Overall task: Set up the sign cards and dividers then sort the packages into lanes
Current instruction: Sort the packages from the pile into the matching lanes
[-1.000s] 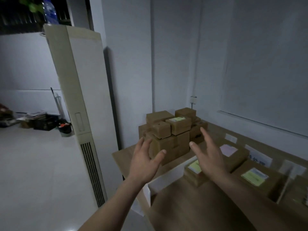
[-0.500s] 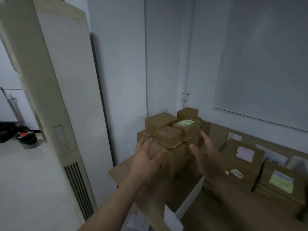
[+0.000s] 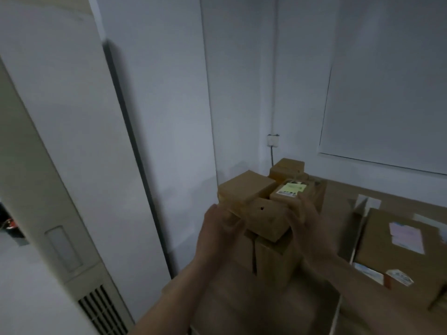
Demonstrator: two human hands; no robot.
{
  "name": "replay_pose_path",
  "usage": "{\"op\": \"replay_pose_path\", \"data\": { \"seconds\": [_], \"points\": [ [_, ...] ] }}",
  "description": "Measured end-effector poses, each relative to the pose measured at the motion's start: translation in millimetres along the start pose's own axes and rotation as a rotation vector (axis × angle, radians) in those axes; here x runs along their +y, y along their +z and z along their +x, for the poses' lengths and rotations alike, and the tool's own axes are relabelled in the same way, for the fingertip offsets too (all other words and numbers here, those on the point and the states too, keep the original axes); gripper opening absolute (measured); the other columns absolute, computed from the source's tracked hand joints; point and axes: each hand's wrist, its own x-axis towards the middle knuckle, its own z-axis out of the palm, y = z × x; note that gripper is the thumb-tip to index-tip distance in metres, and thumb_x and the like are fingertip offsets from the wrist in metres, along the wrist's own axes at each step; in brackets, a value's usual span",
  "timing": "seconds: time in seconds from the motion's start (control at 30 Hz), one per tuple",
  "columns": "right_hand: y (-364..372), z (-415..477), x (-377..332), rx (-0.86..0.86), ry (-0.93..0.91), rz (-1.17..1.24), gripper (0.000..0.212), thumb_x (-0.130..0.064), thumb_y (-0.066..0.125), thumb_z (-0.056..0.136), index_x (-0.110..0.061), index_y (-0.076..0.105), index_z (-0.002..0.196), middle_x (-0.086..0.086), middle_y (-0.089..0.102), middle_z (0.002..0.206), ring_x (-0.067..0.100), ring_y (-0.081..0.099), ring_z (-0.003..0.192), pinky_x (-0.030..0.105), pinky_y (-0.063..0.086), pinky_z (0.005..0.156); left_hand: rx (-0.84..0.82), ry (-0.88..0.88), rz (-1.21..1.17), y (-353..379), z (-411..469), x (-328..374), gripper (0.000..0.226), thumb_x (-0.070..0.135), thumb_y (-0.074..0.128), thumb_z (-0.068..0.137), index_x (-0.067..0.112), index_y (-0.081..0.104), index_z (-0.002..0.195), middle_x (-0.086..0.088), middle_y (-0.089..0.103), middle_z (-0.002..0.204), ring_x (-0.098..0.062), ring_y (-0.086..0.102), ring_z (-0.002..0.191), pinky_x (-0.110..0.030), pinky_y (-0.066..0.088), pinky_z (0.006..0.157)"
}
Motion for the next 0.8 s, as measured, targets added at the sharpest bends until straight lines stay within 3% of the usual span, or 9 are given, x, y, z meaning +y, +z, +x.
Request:
{"op": "replay_pose_path", "data": {
  "seconds": [0.03, 0.1, 0.13, 0.23, 0.33, 0.43, 0.6, 0.7, 0.8],
  "points": [
    [8, 9, 5, 0.016, 0.019, -0.006, 0.076, -0.078, 0.038, 0.092, -0.04, 0.022, 0.155, -0.006, 0.029, 0.163, 0.02, 0.035, 0.146, 0.051, 0.036, 0.118, 0.026, 0.026, -0.003, 2, 12, -6, 0.009, 0.03, 0.064, 0.097, 0.028, 0.06, 0.089, 0.023, 0.054, 0.087, 0.011, 0.055, 0.084, -0.016, 0.041, 0.076],
    [21, 25, 8, 0.024, 0.045, -0.028, 0.08, -0.08, 0.035, 0.091, -0.035, 0.023, 0.156, -0.004, 0.028, 0.164, 0.023, 0.033, 0.147, 0.051, 0.032, 0.12, 0.03, 0.012, -0.027, 5, 33, -19, 0.006, 0.031, 0.065, 0.096, 0.027, 0.061, 0.093, 0.023, 0.052, 0.091, 0.011, 0.052, 0.075, -0.015, 0.042, 0.074],
    [25, 32, 6, 0.03, 0.058, -0.04, 0.079, -0.077, 0.036, 0.093, -0.032, 0.025, 0.157, -0.002, 0.029, 0.164, 0.024, 0.033, 0.147, 0.049, 0.031, 0.121, -0.008, -0.008, -0.071, 7, 42, -23, 0.011, 0.037, 0.065, 0.095, 0.029, 0.059, 0.1, 0.022, 0.053, 0.098, 0.01, 0.051, 0.082, -0.016, 0.046, 0.079],
    [37, 45, 2, 0.059, 0.16, 0.004, 0.081, -0.07, 0.042, 0.088, -0.03, 0.027, 0.157, 0.001, 0.034, 0.162, 0.028, 0.037, 0.145, 0.052, 0.036, 0.117, -0.064, -0.088, -0.135, 17, 73, -36, 0.068, 0.078, 0.052, 0.082, 0.029, 0.056, 0.129, 0.011, 0.062, 0.124, -0.013, 0.061, 0.11, -0.042, 0.054, 0.095],
    [46, 60, 2, 0.075, 0.267, 0.058, 0.09, -0.076, 0.046, 0.079, -0.035, 0.025, 0.157, -0.001, 0.039, 0.159, 0.028, 0.045, 0.139, 0.053, 0.043, 0.112, -0.149, -0.123, -0.129, 29, 102, -45, 0.087, 0.078, 0.047, 0.077, 0.024, 0.044, 0.145, 0.003, 0.054, 0.139, -0.017, 0.054, 0.122, -0.04, 0.047, 0.1],
    [57, 72, 7, 0.124, 0.344, 0.034, 0.068, -0.052, 0.053, 0.097, -0.032, 0.027, 0.158, -0.002, 0.043, 0.155, 0.027, 0.048, 0.137, 0.045, 0.042, 0.113, -0.211, -0.131, -0.206, 40, 128, -50, 0.074, 0.061, 0.057, 0.09, 0.021, 0.038, 0.15, 0.004, 0.047, 0.142, -0.018, 0.049, 0.124, -0.034, 0.042, 0.096],
    [80, 82, 19, 0.221, 0.465, 0.028, 0.054, -0.042, 0.054, 0.101, -0.04, 0.034, 0.151, -0.006, 0.056, 0.141, 0.018, 0.057, 0.12, 0.045, 0.046, 0.106, -0.333, -0.138, -0.305, 70, 167, -77, 0.049, 0.052, 0.059, 0.092, 0.019, 0.054, 0.128, 0.007, 0.061, 0.115, -0.01, 0.057, 0.094, -0.031, 0.046, 0.075],
    [95, 86, 25, 0.267, 0.542, 0.016, 0.053, -0.036, 0.058, 0.1, -0.039, 0.037, 0.148, -0.01, 0.058, 0.131, 0.018, 0.058, 0.118, 0.048, 0.048, 0.106, -0.453, -0.172, -0.338, 83, 186, -93, 0.052, 0.052, 0.057, 0.094, 0.022, 0.05, 0.136, 0.008, 0.057, 0.118, -0.009, 0.056, 0.101, -0.032, 0.047, 0.084],
    [109, 89, 30, 0.289, 0.618, 0.001, 0.045, -0.035, 0.062, 0.097, -0.041, 0.047, 0.139, -0.013, 0.061, 0.121, 0.015, 0.06, 0.115, 0.042, 0.049, 0.102, -0.541, -0.185, -0.389, 95, 201, -106, 0.058, 0.048, 0.059, 0.095, 0.023, 0.045, 0.146, 0.002, 0.055, 0.138, -0.018, 0.053, 0.124, -0.039, 0.047, 0.104]
  ]
}}
